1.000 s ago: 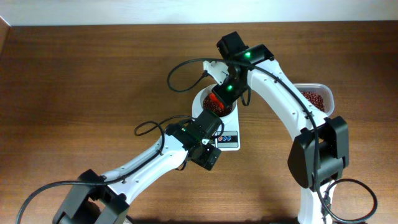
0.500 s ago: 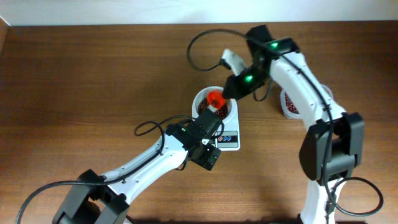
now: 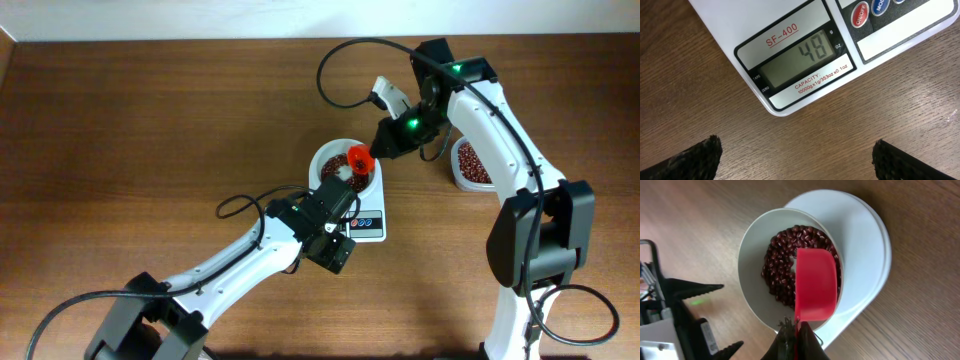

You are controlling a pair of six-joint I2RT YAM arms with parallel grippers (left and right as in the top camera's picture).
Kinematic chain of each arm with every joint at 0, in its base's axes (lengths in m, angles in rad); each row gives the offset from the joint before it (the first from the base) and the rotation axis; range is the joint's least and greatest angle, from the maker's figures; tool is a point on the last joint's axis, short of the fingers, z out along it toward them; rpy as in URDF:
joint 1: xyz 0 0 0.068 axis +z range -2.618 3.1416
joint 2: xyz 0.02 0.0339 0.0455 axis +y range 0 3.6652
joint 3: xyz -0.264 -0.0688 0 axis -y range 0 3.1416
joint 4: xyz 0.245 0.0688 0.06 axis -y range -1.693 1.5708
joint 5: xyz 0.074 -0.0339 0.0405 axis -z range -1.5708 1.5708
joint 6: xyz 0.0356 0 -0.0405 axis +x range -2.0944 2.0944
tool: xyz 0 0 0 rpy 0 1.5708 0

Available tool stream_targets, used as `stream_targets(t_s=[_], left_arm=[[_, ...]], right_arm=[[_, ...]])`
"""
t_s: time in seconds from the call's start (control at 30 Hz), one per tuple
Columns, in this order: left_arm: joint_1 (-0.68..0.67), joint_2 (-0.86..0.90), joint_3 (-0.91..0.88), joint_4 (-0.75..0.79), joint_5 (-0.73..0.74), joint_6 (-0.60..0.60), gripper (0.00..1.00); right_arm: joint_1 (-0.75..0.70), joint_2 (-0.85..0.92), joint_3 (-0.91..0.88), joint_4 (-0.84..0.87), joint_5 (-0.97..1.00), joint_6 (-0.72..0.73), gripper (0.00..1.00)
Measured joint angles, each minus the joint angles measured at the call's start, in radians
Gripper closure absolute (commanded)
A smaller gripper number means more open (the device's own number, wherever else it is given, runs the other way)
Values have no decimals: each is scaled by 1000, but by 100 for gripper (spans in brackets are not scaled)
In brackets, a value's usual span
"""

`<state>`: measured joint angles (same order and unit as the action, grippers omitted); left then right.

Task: Scoop item into bowl and weigh 50g on scale

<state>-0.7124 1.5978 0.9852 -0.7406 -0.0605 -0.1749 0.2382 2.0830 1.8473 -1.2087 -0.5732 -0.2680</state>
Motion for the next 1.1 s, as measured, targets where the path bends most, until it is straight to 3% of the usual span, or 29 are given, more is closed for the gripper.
stream_targets(t_s=[0.33,1.1], left_arm=[[0,0,0,0,0,0,1],[0,0,0,0,0,0,1]], right_arm=[[0,0,32,-32,77,0,96],[84,0,53,-32,-1,-1,96]])
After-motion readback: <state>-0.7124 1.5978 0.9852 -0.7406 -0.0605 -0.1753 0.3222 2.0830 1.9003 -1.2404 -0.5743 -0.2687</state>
